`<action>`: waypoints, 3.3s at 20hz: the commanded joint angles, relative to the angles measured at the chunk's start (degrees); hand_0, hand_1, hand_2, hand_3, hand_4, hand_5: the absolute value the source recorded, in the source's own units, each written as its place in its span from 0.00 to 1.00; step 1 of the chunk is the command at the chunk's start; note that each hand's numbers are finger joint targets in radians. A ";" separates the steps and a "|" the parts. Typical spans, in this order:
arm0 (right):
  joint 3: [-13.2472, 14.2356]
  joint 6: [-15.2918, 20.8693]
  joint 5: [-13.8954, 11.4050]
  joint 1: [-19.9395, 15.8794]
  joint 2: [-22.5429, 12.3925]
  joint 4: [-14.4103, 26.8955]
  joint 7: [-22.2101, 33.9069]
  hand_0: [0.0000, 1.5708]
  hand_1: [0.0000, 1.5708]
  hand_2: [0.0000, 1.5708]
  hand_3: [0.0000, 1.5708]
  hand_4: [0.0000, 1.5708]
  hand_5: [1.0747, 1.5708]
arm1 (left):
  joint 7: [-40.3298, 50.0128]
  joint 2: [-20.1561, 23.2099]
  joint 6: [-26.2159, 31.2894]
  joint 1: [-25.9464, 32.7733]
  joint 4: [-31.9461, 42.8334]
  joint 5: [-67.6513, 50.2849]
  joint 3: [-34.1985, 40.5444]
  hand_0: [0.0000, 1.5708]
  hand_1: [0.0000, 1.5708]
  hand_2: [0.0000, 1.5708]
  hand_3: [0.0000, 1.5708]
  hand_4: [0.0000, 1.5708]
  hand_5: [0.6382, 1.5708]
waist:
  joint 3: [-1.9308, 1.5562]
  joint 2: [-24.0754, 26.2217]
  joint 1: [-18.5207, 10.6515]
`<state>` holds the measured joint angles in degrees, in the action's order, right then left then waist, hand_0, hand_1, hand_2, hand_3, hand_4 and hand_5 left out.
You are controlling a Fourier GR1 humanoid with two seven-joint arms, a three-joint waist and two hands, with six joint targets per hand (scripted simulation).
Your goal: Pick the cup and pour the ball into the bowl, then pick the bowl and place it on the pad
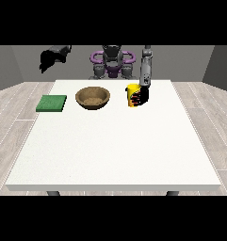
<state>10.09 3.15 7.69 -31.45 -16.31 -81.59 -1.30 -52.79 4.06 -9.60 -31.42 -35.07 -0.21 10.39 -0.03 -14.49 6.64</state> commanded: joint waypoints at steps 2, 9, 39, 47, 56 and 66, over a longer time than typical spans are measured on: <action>1.88 -0.05 0.45 0.08 -0.93 -0.04 -1.86 0.00 0.00 0.24 0.42 0.37 1.00 | -6.66 -0.68 -2.26 0.65 3.25 1.36 -0.06 0.84 0.84 1.00 1.00 0.82 0.61 | 0.06 -1.69 -0.12; 3.65 -1.76 0.99 1.72 -2.91 5.07 -0.08 0.00 0.00 0.26 0.43 0.37 1.00 | 4.65 -3.49 -8.16 -4.93 1.89 4.00 -3.11 0.86 0.86 1.00 1.00 0.84 0.57 | 0.01 5.93 -1.76; 6.66 -8.15 2.27 -0.60 -6.84 19.30 -7.83 0.00 0.00 0.23 0.42 0.34 0.99 | 45.28 3.23 -38.22 -26.65 17.19 48.54 -28.85 0.99 0.99 1.00 1.00 0.96 0.76 | -0.11 8.61 -0.02; 3.75 -7.30 0.35 -2.88 -4.42 20.85 -7.96 0.00 0.00 0.22 0.39 0.37 0.99 | 63.61 -1.81 -39.53 -34.43 26.20 66.01 -40.59 1.00 1.00 1.00 1.00 0.75 0.92 | -0.05 8.11 2.40; 2.88 -8.28 -0.08 -7.49 -2.89 26.12 -10.65 0.00 0.00 0.22 0.40 0.37 0.99 | 76.76 -4.01 -27.20 -32.25 21.49 80.07 -55.45 0.97 0.97 1.00 1.00 0.96 0.57 | -0.05 7.31 5.13; 6.39 -9.56 1.51 -5.78 -5.07 30.23 -15.27 0.00 0.00 0.24 0.42 0.37 0.99 | 77.07 -4.05 -14.18 -33.97 10.91 84.59 -57.62 0.97 0.97 1.00 1.00 0.94 0.63 | -0.01 8.26 1.80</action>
<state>14.08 -4.56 7.76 -37.58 -19.40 -53.66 -13.27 24.85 0.16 -28.25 -63.53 -20.13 83.16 -46.90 -0.05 -5.29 10.16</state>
